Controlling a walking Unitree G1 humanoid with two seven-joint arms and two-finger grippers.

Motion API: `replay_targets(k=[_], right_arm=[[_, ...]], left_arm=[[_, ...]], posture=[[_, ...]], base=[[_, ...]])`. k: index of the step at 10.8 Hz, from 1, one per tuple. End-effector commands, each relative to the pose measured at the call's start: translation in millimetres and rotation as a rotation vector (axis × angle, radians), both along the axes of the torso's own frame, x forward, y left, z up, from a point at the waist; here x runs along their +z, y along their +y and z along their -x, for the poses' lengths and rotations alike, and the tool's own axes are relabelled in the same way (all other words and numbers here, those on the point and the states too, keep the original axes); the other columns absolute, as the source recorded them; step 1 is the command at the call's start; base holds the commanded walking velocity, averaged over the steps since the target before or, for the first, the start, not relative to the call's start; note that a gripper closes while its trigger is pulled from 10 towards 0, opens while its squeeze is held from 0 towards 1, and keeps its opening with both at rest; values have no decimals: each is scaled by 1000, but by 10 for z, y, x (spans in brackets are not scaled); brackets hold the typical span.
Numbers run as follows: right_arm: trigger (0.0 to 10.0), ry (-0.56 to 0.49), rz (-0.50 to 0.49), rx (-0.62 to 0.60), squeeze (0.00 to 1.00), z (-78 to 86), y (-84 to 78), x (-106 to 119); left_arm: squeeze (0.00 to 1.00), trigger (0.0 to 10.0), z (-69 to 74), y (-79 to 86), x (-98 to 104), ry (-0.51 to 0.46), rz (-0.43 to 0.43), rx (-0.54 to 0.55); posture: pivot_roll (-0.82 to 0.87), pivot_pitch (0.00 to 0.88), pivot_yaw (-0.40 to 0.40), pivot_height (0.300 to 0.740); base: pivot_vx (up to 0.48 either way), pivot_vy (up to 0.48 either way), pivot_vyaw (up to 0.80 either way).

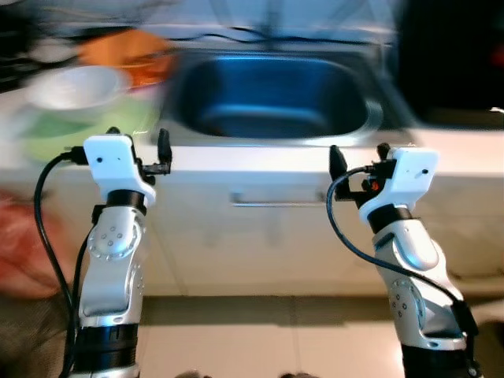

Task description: Kitchen organization

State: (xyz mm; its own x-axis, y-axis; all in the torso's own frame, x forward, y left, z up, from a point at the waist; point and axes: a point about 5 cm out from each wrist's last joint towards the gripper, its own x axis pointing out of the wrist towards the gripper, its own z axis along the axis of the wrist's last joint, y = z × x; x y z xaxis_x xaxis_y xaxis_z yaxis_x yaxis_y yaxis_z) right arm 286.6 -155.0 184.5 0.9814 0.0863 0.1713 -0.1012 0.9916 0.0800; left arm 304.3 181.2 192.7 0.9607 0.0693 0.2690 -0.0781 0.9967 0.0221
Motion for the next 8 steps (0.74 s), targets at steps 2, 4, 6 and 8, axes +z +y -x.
replay_targets(k=[2,4,6,8], right_arm=[[10000,-21,-6,0,0,-25,6,42],[10000,-18,-16,-5,0,-31,13,35],[10000,-22,-7,-10,0,-33,10,34],[10000,-22,-3,-12,0,-35,6,29]], left_arm=[[0,10000,8,29,-14,13,2,5],[0,10000,5,6,-15,19,14,-10],[0,10000,-3,17,-30,28,5,-7],[0,10000,1,-10,-27,23,-20,-17]], posture=[[76,34,-5,740],[80,32,-5,740],[80,29,-2,740],[79,29,-3,740]], base=[[0,0,0],[0,433,0],[0,452,0],[0,212,0]])
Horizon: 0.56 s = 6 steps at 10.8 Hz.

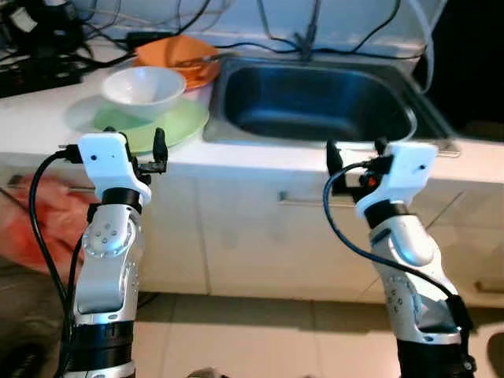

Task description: Kitchen organization

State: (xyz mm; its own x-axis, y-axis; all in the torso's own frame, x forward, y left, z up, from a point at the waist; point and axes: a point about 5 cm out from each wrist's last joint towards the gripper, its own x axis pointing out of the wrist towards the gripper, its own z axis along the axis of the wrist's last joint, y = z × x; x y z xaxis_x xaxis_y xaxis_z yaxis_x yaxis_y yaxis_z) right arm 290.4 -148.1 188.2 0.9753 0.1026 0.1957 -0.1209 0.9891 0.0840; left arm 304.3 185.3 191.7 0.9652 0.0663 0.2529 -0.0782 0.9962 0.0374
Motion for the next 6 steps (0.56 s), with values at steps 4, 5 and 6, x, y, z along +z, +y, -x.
replay_targets(k=[4,5,6], right_arm=[[10000,8,9,-51,0,1,-94,-42],[10000,10,9,-53,0,3,-98,-51],[10000,11,9,-56,0,5,-99,-56]], left_arm=[[0,10000,17,-108,-4,5,3,-73],[0,10000,20,-107,-8,7,0,-73],[0,10000,27,-105,-13,8,-1,-73]], posture=[[80,34,-4,740],[82,37,-3,740],[82,38,-2,740]], base=[[337,0,0],[480,0,0],[480,0,0]])
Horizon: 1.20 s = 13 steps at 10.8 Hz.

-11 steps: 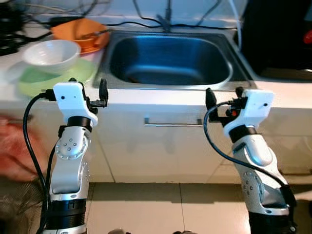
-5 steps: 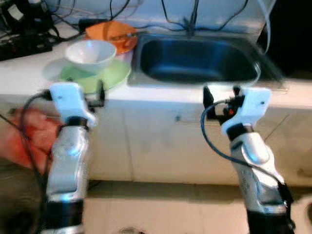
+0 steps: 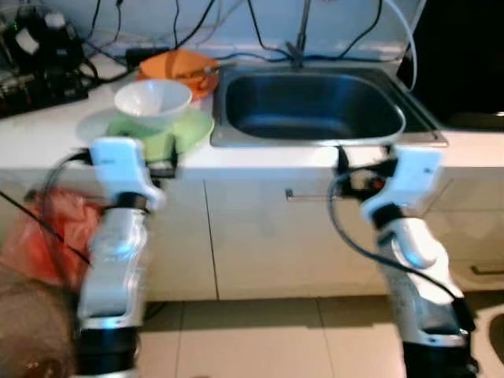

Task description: Kitchen organization

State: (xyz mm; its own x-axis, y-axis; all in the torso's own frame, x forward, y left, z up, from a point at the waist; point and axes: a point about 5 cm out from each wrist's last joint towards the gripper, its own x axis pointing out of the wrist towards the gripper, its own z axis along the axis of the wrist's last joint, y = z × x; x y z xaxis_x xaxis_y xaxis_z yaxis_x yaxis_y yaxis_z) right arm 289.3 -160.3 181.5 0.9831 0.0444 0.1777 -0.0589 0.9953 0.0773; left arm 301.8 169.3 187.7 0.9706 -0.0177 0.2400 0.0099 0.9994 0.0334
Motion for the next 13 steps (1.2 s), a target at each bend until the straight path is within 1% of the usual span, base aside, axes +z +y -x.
replay_targets(k=[1,4,5,6,7,10,13], right_arm=[[10000,-8,1,2,0,-4,25,11],[10000,-40,30,0,0,-7,44,73],[10000,-74,46,8,0,-11,77,153],[10000,-95,54,14,0,-17,105,199],[10000,-95,55,14,0,-17,106,195],[10000,-95,62,14,0,-18,98,194],[10000,-99,73,15,0,-28,96,211]], left_arm=[[0,10000,7,53,26,-4,-6,13],[0,10000,5,1,93,-30,-20,-1],[0,10000,4,-26,112,-39,-24,-9],[0,10000,9,-54,124,-47,-11,-23],[0,10000,20,-56,140,-65,-12,-16],[0,10000,37,-80,145,-70,-19,-16],[0,10000,28,-66,135,-61,-6,-6]], posture=[[83,40,-1,740],[79,42,3,740],[79,42,4,740],[79,41,4,740],[81,43,2,740],[78,44,-5,740],[75,44,-8,740]], base=[[480,0,0],[480,0,0],[480,0,0],[480,0,0],[0,0,0],[0,0,0],[0,-422,0]])
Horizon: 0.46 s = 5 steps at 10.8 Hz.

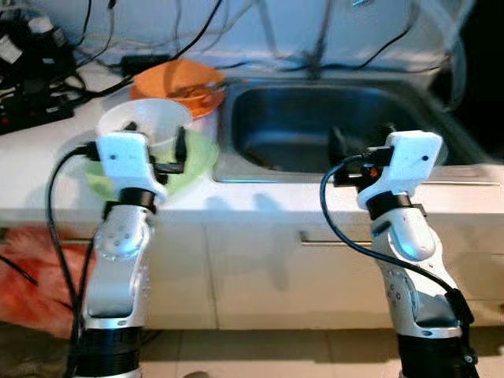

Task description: Kitchen organization

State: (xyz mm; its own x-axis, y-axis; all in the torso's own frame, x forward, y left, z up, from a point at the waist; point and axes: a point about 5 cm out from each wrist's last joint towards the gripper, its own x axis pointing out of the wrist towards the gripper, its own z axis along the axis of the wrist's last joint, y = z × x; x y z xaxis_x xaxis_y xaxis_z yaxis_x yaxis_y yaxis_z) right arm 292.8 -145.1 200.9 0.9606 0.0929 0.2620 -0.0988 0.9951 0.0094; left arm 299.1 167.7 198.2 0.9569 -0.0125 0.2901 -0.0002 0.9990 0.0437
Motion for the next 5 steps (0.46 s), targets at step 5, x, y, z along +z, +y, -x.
replay_targets(k=[5], right_arm=[[10000,-4,14,-21,0,6,-57,2]], left_arm=[[0,10000,-4,-44,16,-6,37,-16]], posture=[[72,44,-11,740]], base=[[0,-232,0]])
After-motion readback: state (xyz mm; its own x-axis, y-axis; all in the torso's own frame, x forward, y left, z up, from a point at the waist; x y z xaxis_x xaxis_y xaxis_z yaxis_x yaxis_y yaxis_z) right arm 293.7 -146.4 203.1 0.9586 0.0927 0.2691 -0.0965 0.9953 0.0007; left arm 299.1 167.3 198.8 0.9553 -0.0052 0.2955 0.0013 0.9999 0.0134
